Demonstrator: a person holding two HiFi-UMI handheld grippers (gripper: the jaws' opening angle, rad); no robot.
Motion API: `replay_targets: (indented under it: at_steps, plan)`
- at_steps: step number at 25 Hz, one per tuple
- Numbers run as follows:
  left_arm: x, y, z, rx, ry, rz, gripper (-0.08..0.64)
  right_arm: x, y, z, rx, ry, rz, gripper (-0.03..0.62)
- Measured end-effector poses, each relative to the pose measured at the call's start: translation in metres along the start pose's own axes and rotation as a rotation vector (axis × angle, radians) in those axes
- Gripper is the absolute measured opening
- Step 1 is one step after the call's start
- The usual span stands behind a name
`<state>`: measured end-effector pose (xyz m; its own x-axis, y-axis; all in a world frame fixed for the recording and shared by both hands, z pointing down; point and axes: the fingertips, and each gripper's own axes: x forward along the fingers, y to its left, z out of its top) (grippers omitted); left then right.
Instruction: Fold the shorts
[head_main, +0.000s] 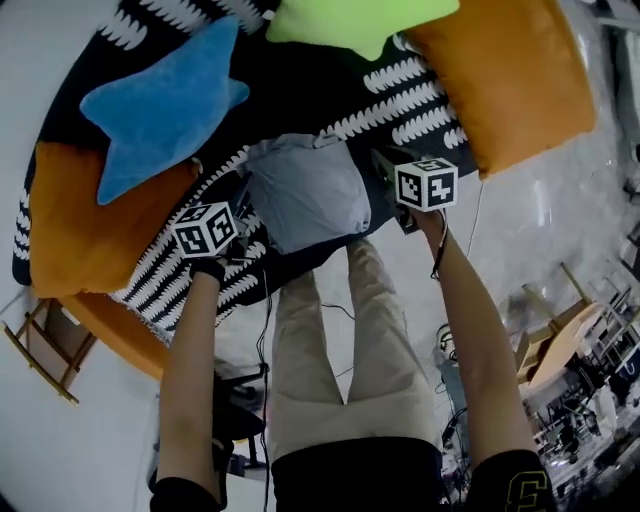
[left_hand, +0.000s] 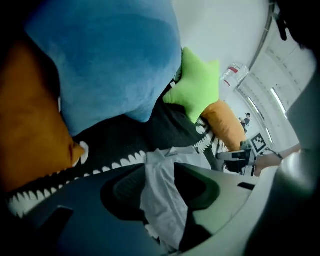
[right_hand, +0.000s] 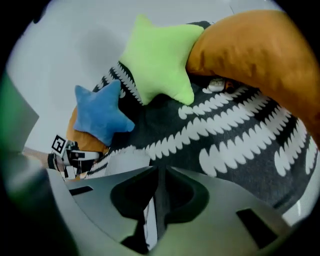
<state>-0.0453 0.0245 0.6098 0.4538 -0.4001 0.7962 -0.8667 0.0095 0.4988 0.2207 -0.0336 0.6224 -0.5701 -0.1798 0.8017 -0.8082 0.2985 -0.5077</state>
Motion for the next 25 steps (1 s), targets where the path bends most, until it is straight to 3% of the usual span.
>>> replay_targets:
  at_steps: [4,7,10,14,15,17,19,21,25]
  plan:
    - [-0.007,-0.015,-0.069,-0.065,0.149,-0.014,0.275,-0.017,0.006,-0.079,0.042,0.064,0.014,0.147]
    - [0.0,-0.025,-0.09,-0.053,0.23,-0.033,0.313,-0.009,0.028,-0.091,0.04,0.007,-0.025,0.244]
    - [0.014,-0.037,-0.1,-0.075,0.252,-0.023,0.319,0.008,0.049,-0.094,-0.03,-0.026,-0.08,0.253]
    - [0.036,-0.043,-0.105,-0.057,0.291,0.058,0.33,0.03,0.047,-0.103,-0.076,0.02,-0.17,0.243]
    - [0.037,-0.042,-0.103,-0.056,0.286,0.067,0.314,0.031,0.044,-0.102,-0.068,0.026,-0.191,0.205]
    - [0.034,-0.042,-0.093,-0.071,0.248,0.052,0.152,0.03,0.045,-0.098,-0.062,0.034,-0.186,0.122]
    - [0.026,-0.045,-0.089,-0.089,0.213,0.012,0.079,0.028,0.055,-0.097,-0.091,0.046,-0.147,0.07]
    - [0.016,-0.05,-0.092,-0.093,0.196,-0.031,0.049,0.022,0.064,-0.101,-0.107,0.044,-0.104,0.059]
    - [-0.007,-0.067,-0.085,-0.039,0.161,-0.126,0.043,-0.002,0.077,-0.087,-0.033,-0.027,-0.023,0.055]
